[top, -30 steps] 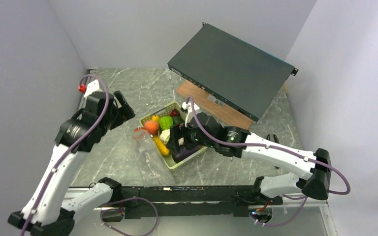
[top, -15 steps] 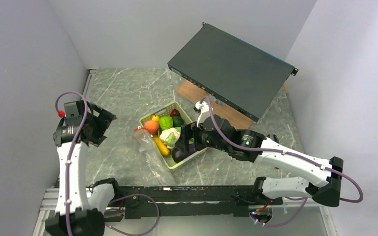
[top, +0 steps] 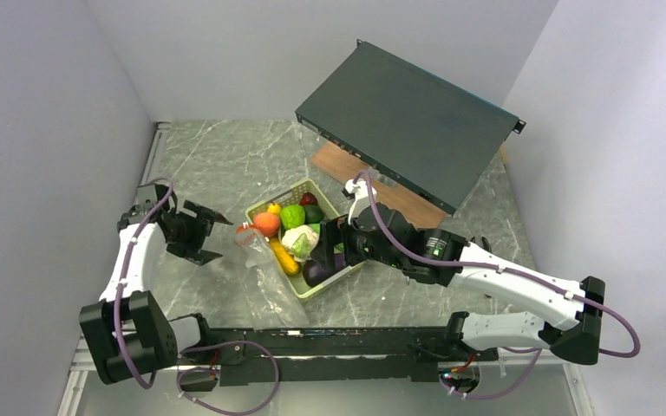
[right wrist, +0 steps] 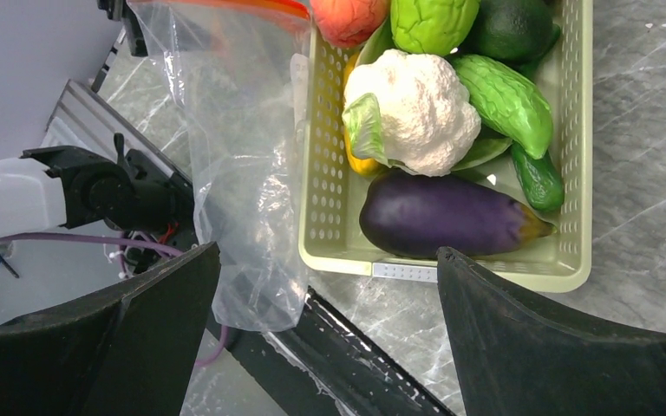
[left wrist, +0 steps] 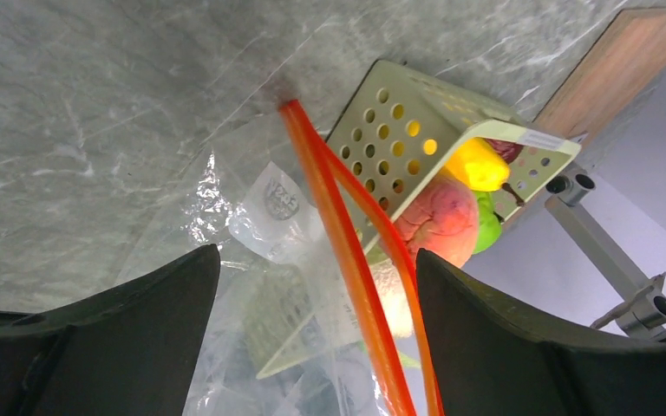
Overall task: Place the food in the zip-top bag and seal the zipper
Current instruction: Pick up the zipper food storage bag at the center of the board, then open the zipper of the food storage bag at the center of the board.
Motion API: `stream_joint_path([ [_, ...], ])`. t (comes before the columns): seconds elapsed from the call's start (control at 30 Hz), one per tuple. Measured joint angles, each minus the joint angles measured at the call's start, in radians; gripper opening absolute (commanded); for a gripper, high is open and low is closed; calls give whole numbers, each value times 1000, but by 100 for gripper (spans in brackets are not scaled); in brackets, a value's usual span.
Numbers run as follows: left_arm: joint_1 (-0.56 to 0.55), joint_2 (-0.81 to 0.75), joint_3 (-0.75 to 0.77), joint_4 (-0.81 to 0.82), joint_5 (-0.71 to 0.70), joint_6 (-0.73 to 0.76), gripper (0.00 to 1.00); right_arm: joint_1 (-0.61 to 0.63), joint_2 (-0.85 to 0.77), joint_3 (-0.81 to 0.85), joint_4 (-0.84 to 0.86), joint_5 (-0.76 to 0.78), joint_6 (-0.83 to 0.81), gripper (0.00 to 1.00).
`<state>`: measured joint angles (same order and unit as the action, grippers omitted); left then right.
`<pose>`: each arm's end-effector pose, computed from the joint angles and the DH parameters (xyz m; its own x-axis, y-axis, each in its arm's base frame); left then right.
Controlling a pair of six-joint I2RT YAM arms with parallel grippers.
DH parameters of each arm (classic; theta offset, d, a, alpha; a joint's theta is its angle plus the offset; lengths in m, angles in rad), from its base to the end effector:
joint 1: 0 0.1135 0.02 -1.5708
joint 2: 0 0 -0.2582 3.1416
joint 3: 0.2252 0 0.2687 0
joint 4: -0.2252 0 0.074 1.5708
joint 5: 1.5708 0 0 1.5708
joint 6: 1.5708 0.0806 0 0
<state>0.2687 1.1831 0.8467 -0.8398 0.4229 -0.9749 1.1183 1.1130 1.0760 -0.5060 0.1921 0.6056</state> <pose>0.2461 0.0334 0.1866 -0.4251 -0.8999 0.0978 -0.7871 0.3141 -0.5308 0.1454 0.2639 0.3163 -0.6476 -0.0541 -0.7601 -0.5384 0.7383 0.4063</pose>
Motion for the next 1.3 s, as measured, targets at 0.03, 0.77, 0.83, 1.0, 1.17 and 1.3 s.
stream_joint_path([
  [0.03, -5, 6, -18, 12, 11, -8, 87, 0, 1, 0, 0, 0, 0, 97],
  [0.77, -120, 37, -79, 102, -10, -33, 25, 0, 32, 0, 0, -1, -2, 97],
  [0.83, -120, 10, -56, 66, -56, -28, 18, 0, 32, 0, -1, -1, -1, 97],
  [1.0, -121, -108, 60, -34, -241, 24, 8, 0, 31, -3, 0, -1, 0, 97],
  [1.17, -122, -228, 224, -107, -462, 177, 0, 0, 30, -13, 1, -5, 0, 97],
  [1.3, -133, -309, 316, -130, -609, 362, 0, 0, 38, -14, 17, -26, 0, 97],
])
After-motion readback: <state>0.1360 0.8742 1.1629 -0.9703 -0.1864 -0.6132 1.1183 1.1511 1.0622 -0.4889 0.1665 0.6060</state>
